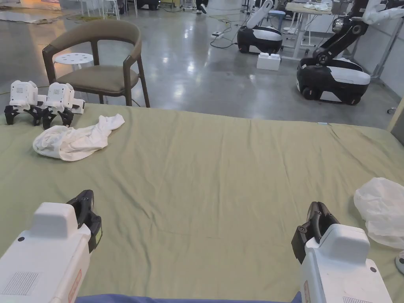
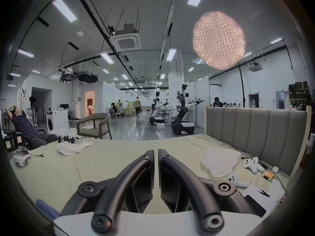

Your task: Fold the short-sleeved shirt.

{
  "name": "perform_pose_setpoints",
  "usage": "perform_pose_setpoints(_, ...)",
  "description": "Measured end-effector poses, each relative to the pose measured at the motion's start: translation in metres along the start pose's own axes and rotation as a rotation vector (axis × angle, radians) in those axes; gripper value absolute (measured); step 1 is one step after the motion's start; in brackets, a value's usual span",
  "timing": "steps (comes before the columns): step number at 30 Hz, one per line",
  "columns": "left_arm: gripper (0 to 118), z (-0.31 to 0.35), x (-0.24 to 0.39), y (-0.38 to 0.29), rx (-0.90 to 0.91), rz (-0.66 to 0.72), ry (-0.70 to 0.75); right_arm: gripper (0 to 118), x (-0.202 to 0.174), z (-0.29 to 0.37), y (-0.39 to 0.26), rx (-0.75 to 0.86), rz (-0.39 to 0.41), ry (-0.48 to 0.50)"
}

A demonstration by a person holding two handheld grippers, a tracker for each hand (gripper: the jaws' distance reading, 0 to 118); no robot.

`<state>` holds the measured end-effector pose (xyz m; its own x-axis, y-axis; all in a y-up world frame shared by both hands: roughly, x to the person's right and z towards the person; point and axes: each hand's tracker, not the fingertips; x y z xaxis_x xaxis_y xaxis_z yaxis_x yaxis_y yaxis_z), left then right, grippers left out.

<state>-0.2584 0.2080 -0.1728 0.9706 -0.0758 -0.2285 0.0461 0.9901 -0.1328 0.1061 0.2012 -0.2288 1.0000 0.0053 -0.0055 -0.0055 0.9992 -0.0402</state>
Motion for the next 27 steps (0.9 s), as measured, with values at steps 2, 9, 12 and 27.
perform_pose_setpoints(2,0,-0.001,-0.015,-0.004,-0.036,0.004,0.007,2,0.001,-0.001,-0.001,-0.007,0.003,0.021)
perform_pose_setpoints(9,0,0.0,-0.095,-0.041,-0.436,0.171,-0.155,2,0.0,-0.001,-0.009,-0.061,0.032,0.073)
perform_pose_setpoints(12,0,-0.005,-0.131,-0.077,-0.605,0.28,-0.245,2,-0.002,-0.002,-0.015,-0.104,0.047,0.094)
perform_pose_setpoints(27,81,-0.059,-0.2,-0.217,-0.884,0.944,-0.586,2,-0.002,-0.004,-0.04,-0.26,0.052,0.116)
